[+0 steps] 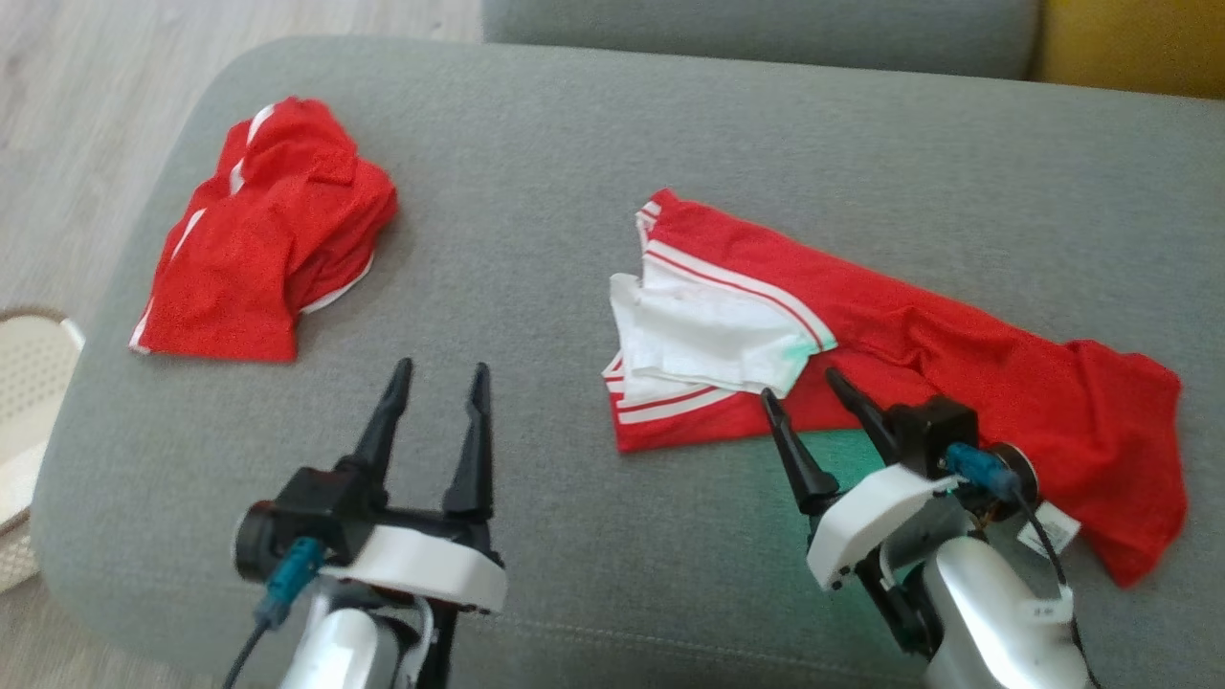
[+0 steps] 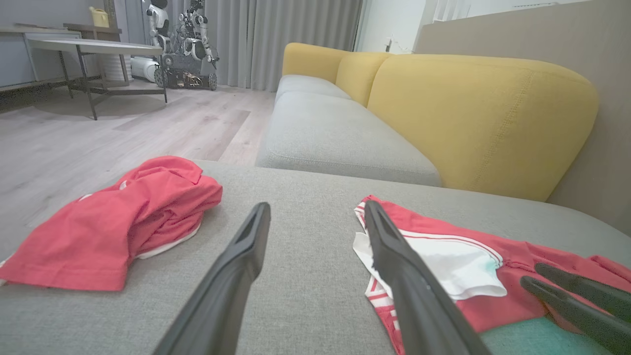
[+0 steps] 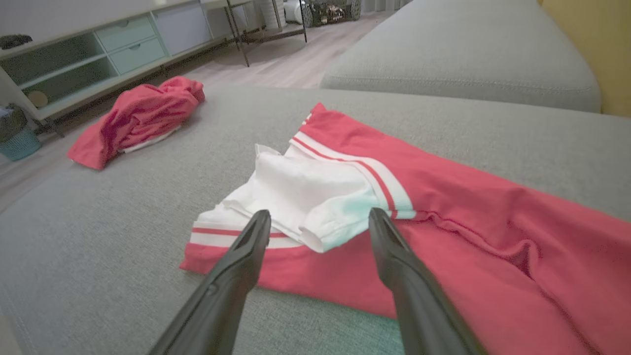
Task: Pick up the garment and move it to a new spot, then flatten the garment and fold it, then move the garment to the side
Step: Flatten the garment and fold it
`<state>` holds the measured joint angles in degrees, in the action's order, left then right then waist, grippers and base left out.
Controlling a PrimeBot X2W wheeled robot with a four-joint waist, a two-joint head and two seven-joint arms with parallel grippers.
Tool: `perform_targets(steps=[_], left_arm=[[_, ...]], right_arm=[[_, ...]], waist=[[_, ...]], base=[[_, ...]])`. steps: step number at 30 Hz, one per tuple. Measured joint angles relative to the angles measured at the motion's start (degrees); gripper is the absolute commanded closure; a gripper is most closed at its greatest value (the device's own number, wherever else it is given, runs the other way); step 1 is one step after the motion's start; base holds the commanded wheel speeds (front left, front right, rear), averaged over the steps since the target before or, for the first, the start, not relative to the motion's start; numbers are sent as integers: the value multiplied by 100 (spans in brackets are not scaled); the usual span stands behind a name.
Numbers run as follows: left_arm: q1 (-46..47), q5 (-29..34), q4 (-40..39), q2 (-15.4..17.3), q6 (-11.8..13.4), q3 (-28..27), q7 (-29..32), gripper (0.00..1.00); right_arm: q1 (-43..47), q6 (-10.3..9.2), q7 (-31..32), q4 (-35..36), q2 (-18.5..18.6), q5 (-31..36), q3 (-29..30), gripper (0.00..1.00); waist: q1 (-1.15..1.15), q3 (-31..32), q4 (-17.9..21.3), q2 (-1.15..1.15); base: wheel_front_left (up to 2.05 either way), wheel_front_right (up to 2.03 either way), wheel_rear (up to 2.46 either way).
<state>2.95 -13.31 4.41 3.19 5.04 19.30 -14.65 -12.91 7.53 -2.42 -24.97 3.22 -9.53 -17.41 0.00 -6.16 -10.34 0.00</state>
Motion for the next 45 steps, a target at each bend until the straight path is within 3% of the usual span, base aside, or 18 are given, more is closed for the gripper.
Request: perform_targets(steps=[13, 14, 15, 16, 28, 35, 44, 45], left_arm=[[226, -258, -7, -18, 133, 453, 0, 0], [233, -258, -5, -18, 155, 461, 0, 0], [233, -258, -5, -18, 155, 461, 0, 0], [232, -258, -2, -18, 159, 466, 0, 0], [231, -359, 66, -19, 204, 601, 0, 0], [231, -413, 56, -21, 203, 838, 0, 0], [450, -624, 24, -21, 210, 1092, 0, 0], [502, -652, 8, -24, 213, 1117, 0, 0]], right_arm=[[-738, 0, -10, -1282, 89, -271, -14, 0], [-790, 0, -33, -1325, 96, -301, -30, 50], [-790, 0, -33, -1325, 96, -301, -30, 83], [-837, 0, -81, -1351, 96, -353, -38, 100], [-1193, 0, -360, -1010, 249, -613, -34, 100], [-2369, 0, 389, -802, 913, -805, 371, 100], [-3851, 0, 1117, -1946, 1915, -883, 411, 100], [-4001, 0, 1129, -2140, 2041, -826, 436, 65]], waist=[[0, -370, -396, 0], [0, -391, -416, 0], [0, -391, -416, 0], [0, -406, -431, 0], [0, -248, -396, 0], [0, -310, -497, 0], [0, -705, -921, 0], [0, -758, -972, 0]], base=[[0, 0, 0], [0, 0, 0], [0, 0, 0], [0, 0, 0], [0, 0, 0], [0, 0, 0], [0, 0, 0], [0, 0, 0]])
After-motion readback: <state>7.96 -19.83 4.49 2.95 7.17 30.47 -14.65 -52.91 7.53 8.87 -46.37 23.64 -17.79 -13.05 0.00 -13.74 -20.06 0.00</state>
